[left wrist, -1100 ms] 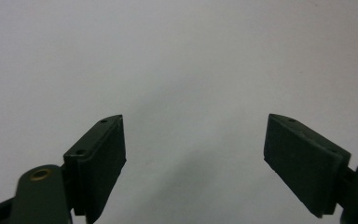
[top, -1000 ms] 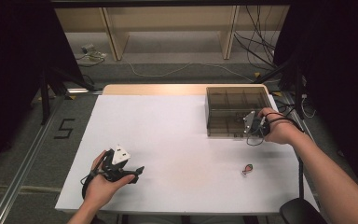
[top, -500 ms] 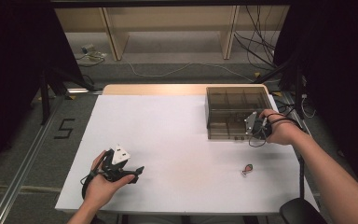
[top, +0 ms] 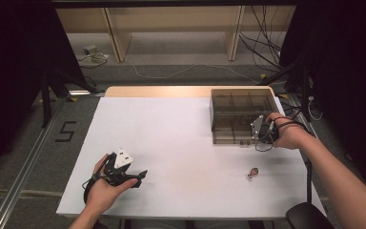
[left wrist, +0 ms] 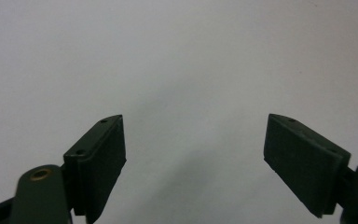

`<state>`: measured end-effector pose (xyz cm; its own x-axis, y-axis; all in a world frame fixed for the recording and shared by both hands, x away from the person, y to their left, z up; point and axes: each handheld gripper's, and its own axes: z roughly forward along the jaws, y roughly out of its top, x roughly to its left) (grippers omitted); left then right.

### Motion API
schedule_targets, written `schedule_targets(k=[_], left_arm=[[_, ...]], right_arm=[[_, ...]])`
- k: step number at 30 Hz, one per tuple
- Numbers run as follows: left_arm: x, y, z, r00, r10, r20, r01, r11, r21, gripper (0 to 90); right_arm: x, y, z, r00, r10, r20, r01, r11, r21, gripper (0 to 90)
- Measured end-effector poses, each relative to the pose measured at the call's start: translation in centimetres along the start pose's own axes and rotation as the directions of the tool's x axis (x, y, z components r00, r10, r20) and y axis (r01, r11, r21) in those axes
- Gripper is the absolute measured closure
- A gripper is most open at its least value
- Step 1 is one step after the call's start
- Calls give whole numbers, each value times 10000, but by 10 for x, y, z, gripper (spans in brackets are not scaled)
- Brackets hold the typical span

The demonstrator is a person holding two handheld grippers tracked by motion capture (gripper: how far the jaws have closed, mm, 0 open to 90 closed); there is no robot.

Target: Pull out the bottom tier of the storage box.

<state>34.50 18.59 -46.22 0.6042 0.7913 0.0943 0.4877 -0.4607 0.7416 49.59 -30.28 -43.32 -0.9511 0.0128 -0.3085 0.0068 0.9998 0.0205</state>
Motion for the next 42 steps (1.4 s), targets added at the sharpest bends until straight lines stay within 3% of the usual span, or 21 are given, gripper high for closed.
schedule_targets(k=[8, 42], left_arm=[[0, 0, 0, 10000, 10, -12, -10, 10000, -13, 208], [0, 0, -1, 10000, -10, -40, 10, 10000, 2, 207]], right_arm=[[2, 1, -2, 9998, -62, -200, 65, 9998, 177, 877], [10, -3, -6, 9981, -119, -609, 119, 9999, -14, 879]])
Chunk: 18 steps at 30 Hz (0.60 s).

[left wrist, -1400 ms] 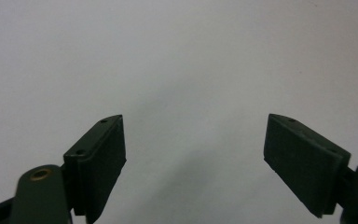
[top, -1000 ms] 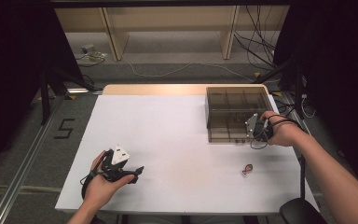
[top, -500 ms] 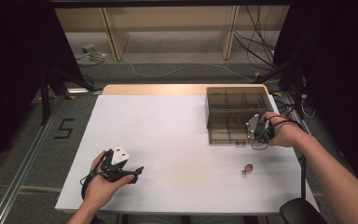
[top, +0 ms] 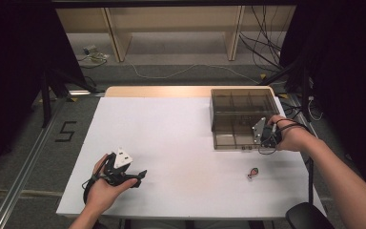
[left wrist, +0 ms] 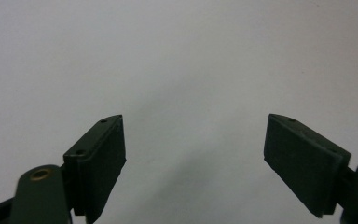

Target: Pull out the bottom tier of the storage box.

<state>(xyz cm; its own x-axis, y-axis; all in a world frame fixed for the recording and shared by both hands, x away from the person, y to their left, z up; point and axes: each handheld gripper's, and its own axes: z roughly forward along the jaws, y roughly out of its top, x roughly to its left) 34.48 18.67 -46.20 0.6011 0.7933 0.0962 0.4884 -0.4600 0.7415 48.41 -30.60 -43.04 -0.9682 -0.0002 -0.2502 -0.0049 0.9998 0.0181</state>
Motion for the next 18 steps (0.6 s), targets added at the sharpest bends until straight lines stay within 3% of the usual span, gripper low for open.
schedule_targets(k=[7, 18], left_arm=[[0, 0, 0, 10000, -6, -21, 6, 10000, -7, 208], [0, 0, 0, 10000, -21, -21, 21, 10000, 13, 207]], right_arm=[[0, 0, -1, 9998, 177, 16, -177, 9998, 5, 867], [4, -8, -2, 9961, 885, 52, -884, 9959, -210, 747]])
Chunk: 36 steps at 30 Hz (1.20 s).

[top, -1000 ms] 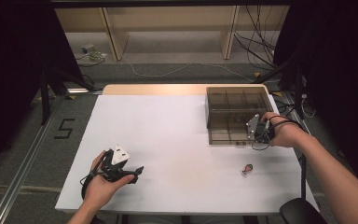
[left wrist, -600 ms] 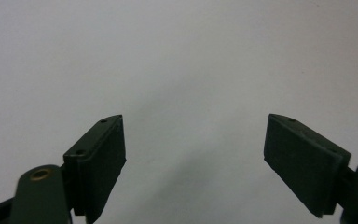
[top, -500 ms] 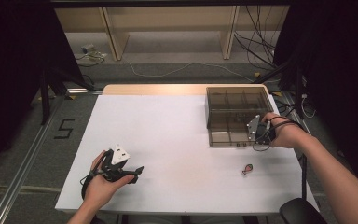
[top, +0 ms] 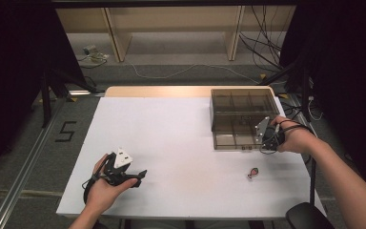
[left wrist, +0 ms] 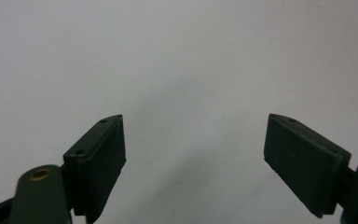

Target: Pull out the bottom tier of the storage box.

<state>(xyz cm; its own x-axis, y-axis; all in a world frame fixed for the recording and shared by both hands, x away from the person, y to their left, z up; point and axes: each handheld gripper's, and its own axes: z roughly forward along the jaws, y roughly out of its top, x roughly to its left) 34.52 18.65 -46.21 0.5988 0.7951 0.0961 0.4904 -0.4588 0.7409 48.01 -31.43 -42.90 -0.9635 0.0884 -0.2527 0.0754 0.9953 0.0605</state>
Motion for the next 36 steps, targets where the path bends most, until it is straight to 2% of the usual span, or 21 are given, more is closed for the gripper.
schedule_targets(k=[4, 9, 11, 12, 15, 22, 24, 26, 31, 34, 36], left_arm=[[0, 0, 0, 10000, -5, 2, 5, 10000, 3, 207], [0, 0, 0, 10000, -13, -10, 13, 10000, -4, 207], [0, 0, 0, 10000, -12, -19, 12, 10000, -1, 207], [0, 0, 0, 10000, 0, -14, 0, 10000, 24, 207], [0, 0, 0, 10000, -5, -15, 5, 10000, 12, 207], [0, 0, 0, 10000, -1, -17, 1, 10000, 23, 206], [0, 0, 0, 10000, 11, -22, -11, 10000, 30, 207], [0, 0, 0, 10000, -3, -21, 4, 10000, 7, 207], [0, 0, -1, 10000, -4, -38, 4, 10000, -15, 206], [0, 0, -1, 10000, 20, -24, -20, 10000, 0, 206], [0, 0, -1, 10000, 11, -17, -11, 10000, -12, 206]], right_arm=[[0, -4, -3, 9993, 365, 80, -362, 9989, -298, 704], [1, -5, -6, 9940, 1091, 48, -1087, 9926, -544, 617], [3, -5, -6, 9895, 1441, 100, -1429, 9868, -763, 581], [5, -5, -6, 9846, 1747, 61, -1736, 9813, -833, 554], [8, -4, -8, 9780, 2083, 126, -2058, 9728, -1060, 497], [18, -4, -16, 9783, 2038, 375, -1962, 9692, -1489, 410], [22, -4, -18, 9784, 2046, 303, -1970, 9664, -1651, 390], [24, -4, -19, 9807, 1936, 289, -1861, 9681, -1677, 373], [33, -5, -16, 9801, 1980, 107, -1929, 9644, -1811, 333], [39, -6, -15, 9762, 2168, -9, -2129, 9580, -1923, 324], [43, -7, -15, 9784, 2066, -10, -2026, 9585, -2004, 316]])
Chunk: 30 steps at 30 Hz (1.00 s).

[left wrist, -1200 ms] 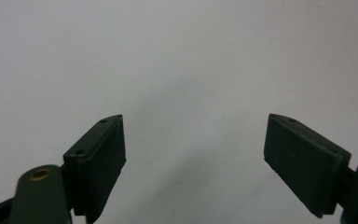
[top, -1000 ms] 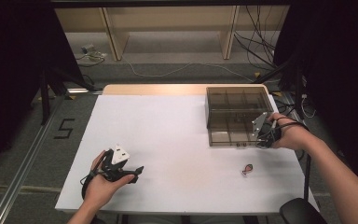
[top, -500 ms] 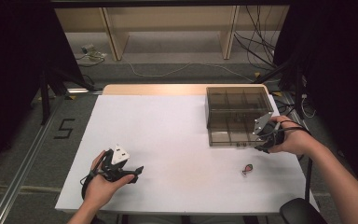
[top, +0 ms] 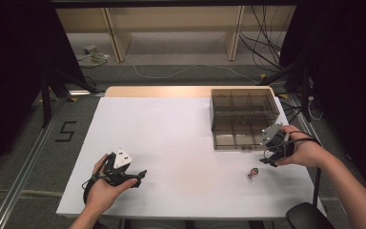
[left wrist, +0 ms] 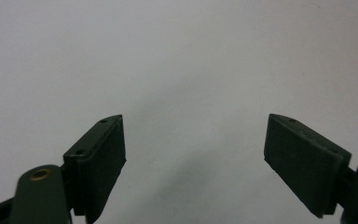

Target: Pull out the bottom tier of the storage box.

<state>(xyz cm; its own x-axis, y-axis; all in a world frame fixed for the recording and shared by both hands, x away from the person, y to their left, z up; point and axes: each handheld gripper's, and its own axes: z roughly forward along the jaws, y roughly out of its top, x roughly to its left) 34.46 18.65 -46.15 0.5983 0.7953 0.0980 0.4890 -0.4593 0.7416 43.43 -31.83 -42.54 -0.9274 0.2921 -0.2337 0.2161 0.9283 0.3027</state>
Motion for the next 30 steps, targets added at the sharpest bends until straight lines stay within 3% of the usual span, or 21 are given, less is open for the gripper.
schedule_targets(k=[6, 16, 21, 30], left_arm=[[0, 0, 0, 10000, 29, 3, -29, 10000, 3, 206], [0, -1, -2, 9999, -51, 117, 52, 10000, -49, 205], [1, -2, -2, 9999, -149, 80, 150, 9998, -95, 205], [1, -2, -3, 9999, -106, 125, 107, 9999, -134, 205]], right_arm=[[10, -1, -1, 9998, -6, -205, 2, 9998, -203, 298], [18, 0, 1, 9982, -374, -476, 376, 9993, 36, 286], [22, 0, 3, 9972, -301, -679, 313, 9994, 165, 287], [26, -1, 3, 9962, -176, -851, 168, 9998, -94, 228]])
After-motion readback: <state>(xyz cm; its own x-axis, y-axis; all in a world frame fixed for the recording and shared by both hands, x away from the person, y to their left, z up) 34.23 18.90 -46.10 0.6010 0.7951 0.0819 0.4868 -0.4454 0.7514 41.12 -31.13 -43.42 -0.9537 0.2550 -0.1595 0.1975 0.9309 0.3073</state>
